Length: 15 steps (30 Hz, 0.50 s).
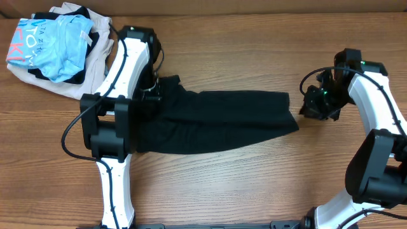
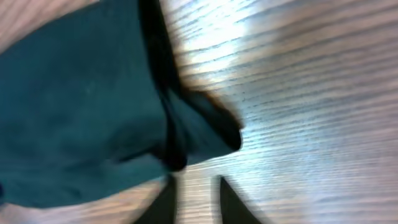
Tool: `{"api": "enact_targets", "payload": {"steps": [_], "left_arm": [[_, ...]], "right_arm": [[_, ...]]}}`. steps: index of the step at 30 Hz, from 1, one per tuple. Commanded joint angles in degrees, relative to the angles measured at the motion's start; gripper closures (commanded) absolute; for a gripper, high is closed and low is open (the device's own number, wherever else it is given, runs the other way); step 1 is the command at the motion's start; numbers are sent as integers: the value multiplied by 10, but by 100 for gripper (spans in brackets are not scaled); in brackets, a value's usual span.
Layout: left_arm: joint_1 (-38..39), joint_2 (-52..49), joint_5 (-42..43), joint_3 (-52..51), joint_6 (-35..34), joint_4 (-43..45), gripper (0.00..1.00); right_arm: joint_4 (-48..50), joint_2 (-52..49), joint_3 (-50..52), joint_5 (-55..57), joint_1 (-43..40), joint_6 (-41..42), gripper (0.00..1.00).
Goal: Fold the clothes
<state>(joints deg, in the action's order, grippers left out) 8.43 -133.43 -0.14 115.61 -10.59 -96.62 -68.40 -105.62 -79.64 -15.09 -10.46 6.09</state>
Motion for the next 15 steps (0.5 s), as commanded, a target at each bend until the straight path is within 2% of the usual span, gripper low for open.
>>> {"api": "enact_targets", "payload": {"steps": [1,2,3,5,6,8,10,12,15], "left_arm": [[-2,-2,-24,-27,-1,-3,96],[-2,-2,-24,-32,2,-3,90],[-1,-2,-22,-35,4,-3,82],[-1,-2,-19,-35,13,-3,58],[-1,-2,-17,-35,17,-3,44],[-1,0,-17,-35,17,-3,24],[-1,5,-18,-32,18,-3,9],[-1,13,-18,-24,18,-3,0],[-2,34,-18,0,18,-3,0]], "right_arm": [[21,-1,23,0,-2,-6,50],[29,-2,30,0,-2,-6,41],[37,-2,36,0,-2,-6,37],[52,-2,48,-1,-2,-6,30],[63,-2,55,-1,-2,-6,28],[88,-2,71,-7,0,-7,25],[117,-2,89,-30,5,-26,22],[149,-2,106,-40,14,-34,21],[193,-3,127,-41,33,-34,21]]}}
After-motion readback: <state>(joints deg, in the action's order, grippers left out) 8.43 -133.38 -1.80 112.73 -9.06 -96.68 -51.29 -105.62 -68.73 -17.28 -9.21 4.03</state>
